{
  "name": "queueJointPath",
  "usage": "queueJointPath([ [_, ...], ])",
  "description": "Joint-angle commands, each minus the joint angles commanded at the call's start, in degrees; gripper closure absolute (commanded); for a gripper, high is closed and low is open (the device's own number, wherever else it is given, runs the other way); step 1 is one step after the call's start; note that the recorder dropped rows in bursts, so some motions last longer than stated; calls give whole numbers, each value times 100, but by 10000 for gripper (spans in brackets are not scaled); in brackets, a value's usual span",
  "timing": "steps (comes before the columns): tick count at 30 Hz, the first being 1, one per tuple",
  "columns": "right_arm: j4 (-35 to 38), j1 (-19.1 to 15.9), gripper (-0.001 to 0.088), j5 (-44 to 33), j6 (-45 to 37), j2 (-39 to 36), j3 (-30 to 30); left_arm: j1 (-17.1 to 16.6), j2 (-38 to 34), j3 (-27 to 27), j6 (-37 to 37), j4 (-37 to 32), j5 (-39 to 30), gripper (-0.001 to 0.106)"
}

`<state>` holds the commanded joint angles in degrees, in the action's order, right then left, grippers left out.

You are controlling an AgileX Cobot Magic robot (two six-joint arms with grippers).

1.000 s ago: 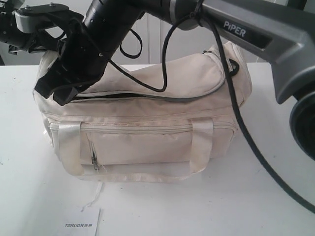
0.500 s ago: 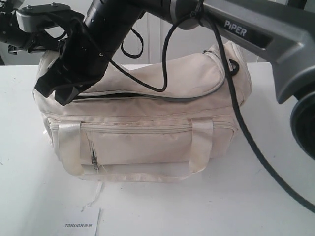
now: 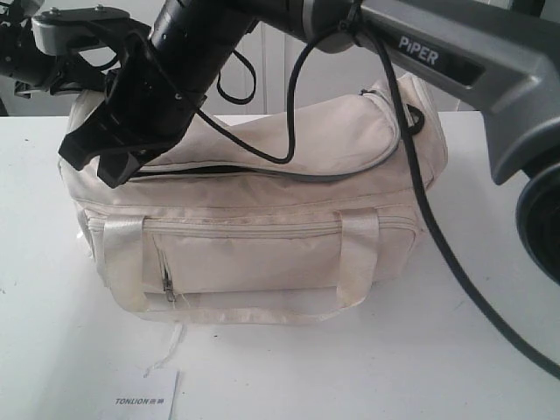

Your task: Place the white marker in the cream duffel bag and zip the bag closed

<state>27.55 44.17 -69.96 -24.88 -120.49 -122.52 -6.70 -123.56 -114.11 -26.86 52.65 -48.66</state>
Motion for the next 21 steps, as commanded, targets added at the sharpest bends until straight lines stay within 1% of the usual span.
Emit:
queueJointPath([
  [9, -66, 40, 868, 0, 0, 2, 0, 0, 0, 0, 0, 0, -64, 1053],
  [11, -241, 40, 868, 0, 0, 2, 0, 0, 0, 0, 0, 0, -62, 1036],
  [13, -359, 40, 868, 0, -23, 2, 0, 0, 0, 0, 0, 0, -62, 967],
  [16, -462, 40, 868, 0, -36, 2, 0, 0, 0, 0, 0, 0, -62, 798],
  [19, -473, 40, 868, 0, -63, 2, 0, -96, 0, 0, 13, 0, -118, 585],
  [21, -473, 40, 868, 0, -79, 2, 0, -241, 51, 0, 37, 0, -206, 453],
])
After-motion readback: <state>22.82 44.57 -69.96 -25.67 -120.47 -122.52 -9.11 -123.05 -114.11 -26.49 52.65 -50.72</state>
